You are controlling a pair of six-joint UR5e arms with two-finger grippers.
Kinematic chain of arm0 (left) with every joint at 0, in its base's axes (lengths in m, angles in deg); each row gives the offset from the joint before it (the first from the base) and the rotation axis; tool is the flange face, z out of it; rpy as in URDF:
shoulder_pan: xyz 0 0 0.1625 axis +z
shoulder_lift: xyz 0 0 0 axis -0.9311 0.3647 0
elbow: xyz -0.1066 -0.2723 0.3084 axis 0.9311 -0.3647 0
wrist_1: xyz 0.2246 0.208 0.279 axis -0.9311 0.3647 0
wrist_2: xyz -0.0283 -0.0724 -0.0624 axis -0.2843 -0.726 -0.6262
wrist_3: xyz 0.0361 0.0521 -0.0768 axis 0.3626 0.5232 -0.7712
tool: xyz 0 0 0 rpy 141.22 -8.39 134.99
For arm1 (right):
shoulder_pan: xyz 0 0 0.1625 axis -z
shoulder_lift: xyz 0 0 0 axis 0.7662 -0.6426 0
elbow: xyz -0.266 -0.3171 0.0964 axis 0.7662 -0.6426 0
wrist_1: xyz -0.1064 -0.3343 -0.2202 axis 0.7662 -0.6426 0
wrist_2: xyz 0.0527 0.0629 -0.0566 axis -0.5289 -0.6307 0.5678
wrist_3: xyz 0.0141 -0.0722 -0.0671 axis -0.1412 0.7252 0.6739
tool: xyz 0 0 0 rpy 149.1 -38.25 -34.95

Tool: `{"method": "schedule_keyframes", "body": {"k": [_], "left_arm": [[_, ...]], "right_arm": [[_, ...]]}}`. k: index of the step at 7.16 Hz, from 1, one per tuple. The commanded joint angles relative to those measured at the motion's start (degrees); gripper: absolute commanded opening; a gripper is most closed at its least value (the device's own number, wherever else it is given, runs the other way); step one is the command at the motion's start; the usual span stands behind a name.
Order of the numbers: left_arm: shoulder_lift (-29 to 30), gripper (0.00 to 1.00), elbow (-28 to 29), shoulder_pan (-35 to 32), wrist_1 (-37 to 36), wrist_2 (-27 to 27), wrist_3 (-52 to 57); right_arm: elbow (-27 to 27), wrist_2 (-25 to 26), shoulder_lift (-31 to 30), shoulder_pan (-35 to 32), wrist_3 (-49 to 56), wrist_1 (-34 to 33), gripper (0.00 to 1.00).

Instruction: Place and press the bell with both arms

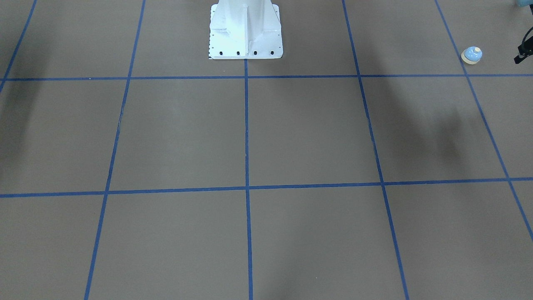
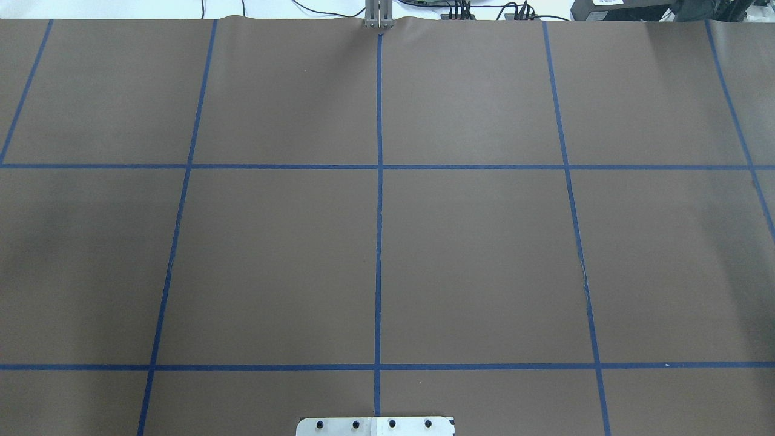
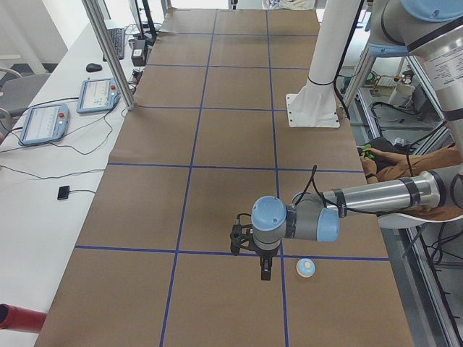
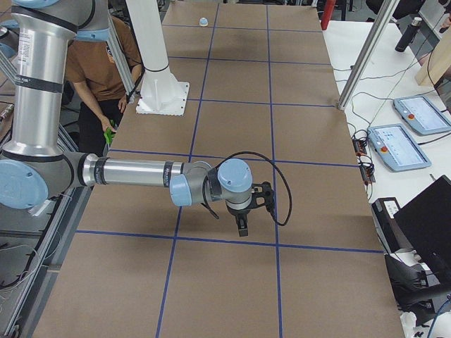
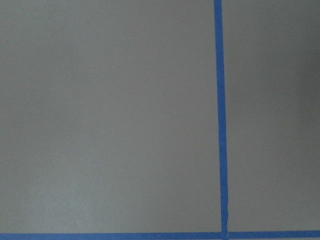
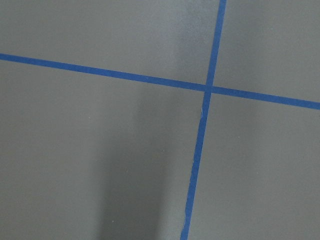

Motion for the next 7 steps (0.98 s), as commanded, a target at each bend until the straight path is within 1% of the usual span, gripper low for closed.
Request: {"method": "schedule_keyframes", "body": {"k": [1,2,4,5,6,7], "left_arm": [[-0.07,1.0,2.15,11.05,4.18,-0.35,-0.88],[-0.33,1.0,2.59,14.76,5.6,-0.36,-2.79],[-6.11,1.0,3.64,18.92,15.14,-0.36,-6.83],[-6.14,1.0,3.65,24.67,17.2,-0.36,-13.82],[-6.75,1.0,3.91,27.86,23.05,-0.36,-19.28],[-8.14,1.0,4.26,28.94,24.67,-0.27,-19.94]], "right_arm": [[-0.05,0.31,0.11,0.21,-0.02,1.85,1.0],[-0.05,0.4,0.11,0.38,-0.11,1.86,1.0],[-0.14,0.4,0.11,0.65,-0.11,1.86,1.0],[-0.23,0.49,0.11,0.82,-0.11,1.77,1.0],[-0.23,0.58,0.11,1.26,-0.19,1.86,1.0],[-0.32,0.66,0.11,1.35,-0.11,1.77,1.0]]}}
